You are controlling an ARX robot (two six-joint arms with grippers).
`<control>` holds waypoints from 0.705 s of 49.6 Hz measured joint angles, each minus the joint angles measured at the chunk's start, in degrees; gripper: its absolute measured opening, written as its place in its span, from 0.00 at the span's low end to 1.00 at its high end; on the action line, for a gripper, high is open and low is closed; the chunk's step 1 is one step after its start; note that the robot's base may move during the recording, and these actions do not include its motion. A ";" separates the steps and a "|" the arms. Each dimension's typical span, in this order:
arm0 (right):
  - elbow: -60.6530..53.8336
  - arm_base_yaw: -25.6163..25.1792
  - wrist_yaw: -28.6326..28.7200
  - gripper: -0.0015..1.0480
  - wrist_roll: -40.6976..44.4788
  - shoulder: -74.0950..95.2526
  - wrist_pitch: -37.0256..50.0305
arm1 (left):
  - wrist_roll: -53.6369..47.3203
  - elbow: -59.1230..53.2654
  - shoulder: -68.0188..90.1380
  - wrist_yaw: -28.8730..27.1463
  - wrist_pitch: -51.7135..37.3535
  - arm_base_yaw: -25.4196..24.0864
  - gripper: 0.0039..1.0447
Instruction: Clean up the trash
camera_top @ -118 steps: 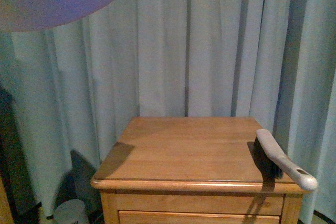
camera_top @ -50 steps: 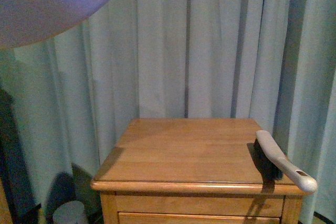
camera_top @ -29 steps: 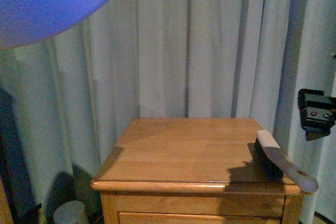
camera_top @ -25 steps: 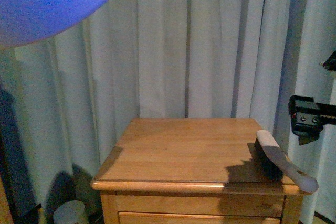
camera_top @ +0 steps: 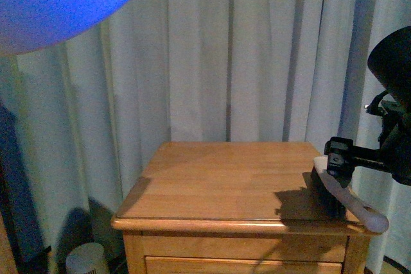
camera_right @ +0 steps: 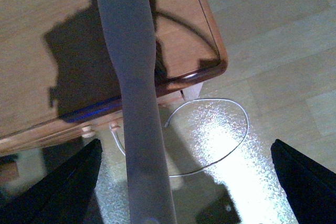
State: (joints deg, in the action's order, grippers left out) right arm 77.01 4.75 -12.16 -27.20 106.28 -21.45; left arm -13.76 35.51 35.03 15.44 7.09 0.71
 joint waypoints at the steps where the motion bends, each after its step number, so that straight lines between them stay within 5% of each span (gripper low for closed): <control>1: 0.35 0.11 0.00 0.93 -0.33 0.66 0.02 | 0.00 0.00 0.00 0.00 0.00 0.00 0.27; 31: 1.49 2.80 -1.46 0.93 -2.75 7.82 1.22 | 0.00 0.00 0.00 0.00 0.00 0.00 0.27; 35: 1.49 2.80 -1.73 0.79 -2.78 7.82 1.55 | 0.00 0.00 0.00 0.00 0.00 0.00 0.27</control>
State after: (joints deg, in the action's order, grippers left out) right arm 78.50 7.55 -13.89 -29.98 114.10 -19.90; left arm -13.76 35.51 35.03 15.44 7.09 0.71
